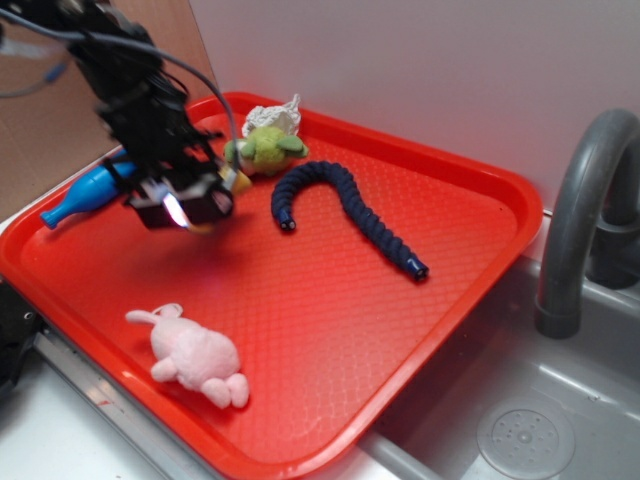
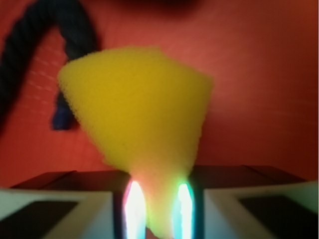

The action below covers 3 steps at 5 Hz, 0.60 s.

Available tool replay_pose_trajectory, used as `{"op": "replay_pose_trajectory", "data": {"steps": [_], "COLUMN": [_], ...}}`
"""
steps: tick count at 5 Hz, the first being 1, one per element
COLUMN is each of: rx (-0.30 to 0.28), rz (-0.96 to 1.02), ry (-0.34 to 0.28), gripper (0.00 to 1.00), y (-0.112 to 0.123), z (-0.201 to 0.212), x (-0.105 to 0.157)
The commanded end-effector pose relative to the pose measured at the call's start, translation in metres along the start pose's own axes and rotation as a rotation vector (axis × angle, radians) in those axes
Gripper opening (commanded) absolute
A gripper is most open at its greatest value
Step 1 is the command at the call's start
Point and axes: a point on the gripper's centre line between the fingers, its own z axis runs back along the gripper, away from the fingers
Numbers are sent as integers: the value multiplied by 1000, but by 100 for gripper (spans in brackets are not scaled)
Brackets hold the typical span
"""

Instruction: Grab the green sponge.

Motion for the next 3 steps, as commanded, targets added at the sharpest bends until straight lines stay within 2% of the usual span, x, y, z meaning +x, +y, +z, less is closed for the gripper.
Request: {"op": "replay_pose_trajectory", "data": {"steps": [1, 2, 3], "rx": [316, 472, 364], "rz": [19, 27, 36], "ry": [-219, -256, -179], "gripper": [0, 0, 0], "y": [-13, -17, -9], "z": [113, 139, 136], "x": [-14, -21, -18]}}
